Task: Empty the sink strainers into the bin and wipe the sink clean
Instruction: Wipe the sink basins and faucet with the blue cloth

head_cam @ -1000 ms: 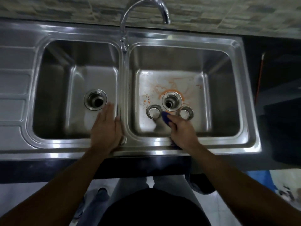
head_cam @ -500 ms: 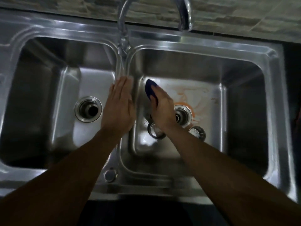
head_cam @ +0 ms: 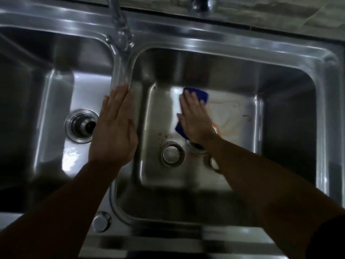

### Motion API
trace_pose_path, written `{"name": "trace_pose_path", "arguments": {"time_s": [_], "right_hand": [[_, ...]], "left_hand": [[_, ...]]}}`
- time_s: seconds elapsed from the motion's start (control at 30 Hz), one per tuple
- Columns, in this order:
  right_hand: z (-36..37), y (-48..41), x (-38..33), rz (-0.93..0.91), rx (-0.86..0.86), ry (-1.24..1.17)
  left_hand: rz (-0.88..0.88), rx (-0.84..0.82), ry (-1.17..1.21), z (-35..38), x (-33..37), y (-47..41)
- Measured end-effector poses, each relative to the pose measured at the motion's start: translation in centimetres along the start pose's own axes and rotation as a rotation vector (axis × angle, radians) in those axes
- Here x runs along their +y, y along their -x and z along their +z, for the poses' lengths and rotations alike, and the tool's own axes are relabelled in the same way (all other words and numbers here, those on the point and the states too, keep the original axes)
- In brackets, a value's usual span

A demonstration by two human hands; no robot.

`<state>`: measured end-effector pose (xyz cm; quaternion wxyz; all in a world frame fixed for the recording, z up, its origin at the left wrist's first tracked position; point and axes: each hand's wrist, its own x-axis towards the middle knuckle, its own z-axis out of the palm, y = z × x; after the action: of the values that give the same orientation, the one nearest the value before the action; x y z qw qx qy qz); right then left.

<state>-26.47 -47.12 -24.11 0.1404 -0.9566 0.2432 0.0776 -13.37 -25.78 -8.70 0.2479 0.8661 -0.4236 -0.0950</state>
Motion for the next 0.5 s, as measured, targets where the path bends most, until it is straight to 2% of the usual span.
{"name": "trace_pose_path", "arguments": {"time_s": [0.13, 0.23, 0.4, 0.5], "right_hand": [[-1.9, 5.0, 11.4, 0.251, 0.013, 0.050], [-3.3, 7.1, 15.1, 0.384, -0.026, 0.065], [-2.4, 3.2, 7.6, 0.712, 0.136, -0.154], [-1.5, -0.3, 0.4, 0.594, 0.094, -0.198]], "left_hand": [[-0.001, -0.001, -0.019, 0.0, 0.2, 0.1], [0.001, 0.006, -0.022, 0.1, 0.2, 0.1], [0.004, 0.013, -0.037, 0.2, 0.2, 0.1], [0.024, 0.029, -0.040, 0.3, 0.2, 0.2]]}}
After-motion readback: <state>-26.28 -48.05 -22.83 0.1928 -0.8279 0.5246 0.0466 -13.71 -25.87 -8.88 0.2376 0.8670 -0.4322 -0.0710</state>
